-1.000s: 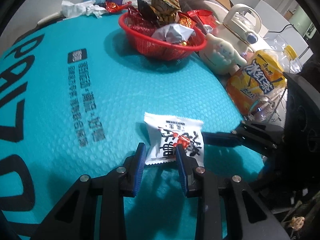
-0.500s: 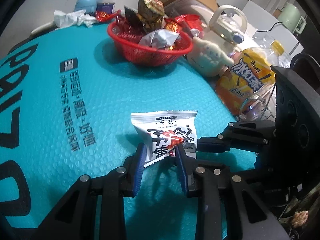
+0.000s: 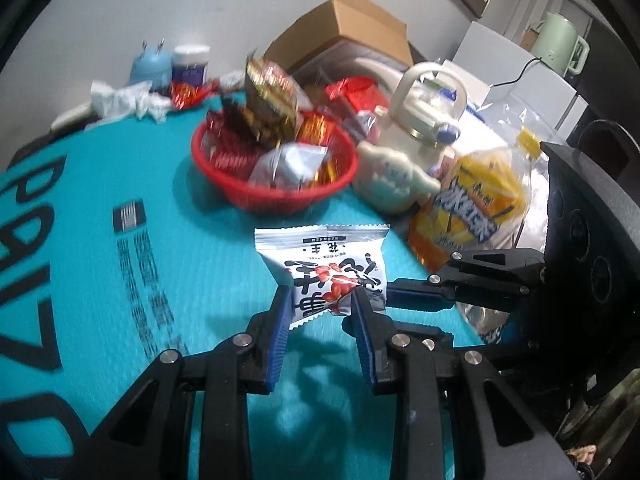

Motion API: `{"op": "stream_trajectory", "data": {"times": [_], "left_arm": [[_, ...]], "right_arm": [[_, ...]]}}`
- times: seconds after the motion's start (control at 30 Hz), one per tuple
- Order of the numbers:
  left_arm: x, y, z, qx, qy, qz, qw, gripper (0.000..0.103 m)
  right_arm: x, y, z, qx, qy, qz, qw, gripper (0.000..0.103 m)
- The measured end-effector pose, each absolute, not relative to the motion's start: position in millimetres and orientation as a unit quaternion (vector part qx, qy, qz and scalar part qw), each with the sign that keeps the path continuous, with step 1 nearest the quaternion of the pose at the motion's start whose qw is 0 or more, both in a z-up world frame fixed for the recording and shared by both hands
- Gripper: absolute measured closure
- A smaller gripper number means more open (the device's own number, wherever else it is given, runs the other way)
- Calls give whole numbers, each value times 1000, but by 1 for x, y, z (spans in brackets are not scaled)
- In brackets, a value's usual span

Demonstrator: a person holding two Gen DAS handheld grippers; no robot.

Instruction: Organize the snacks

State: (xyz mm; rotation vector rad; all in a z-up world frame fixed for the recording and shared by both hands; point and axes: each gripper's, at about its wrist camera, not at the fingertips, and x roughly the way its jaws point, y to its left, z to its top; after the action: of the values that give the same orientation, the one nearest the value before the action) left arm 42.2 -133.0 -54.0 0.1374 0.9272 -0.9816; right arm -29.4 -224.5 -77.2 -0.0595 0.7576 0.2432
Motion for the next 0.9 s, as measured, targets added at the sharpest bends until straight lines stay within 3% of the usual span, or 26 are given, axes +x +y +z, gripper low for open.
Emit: {"op": "stream_trajectory", "data": {"times": [0.53,0.9], "left_arm": [[100,-176,-7,65,349,-489,796,73],[139,-204,-40,55,385,-486,783,73]], "right_arm": [[20,-262,-26,-50,302,31,952,84],[62,-274,-53,-42,343,-35,938,83]]}}
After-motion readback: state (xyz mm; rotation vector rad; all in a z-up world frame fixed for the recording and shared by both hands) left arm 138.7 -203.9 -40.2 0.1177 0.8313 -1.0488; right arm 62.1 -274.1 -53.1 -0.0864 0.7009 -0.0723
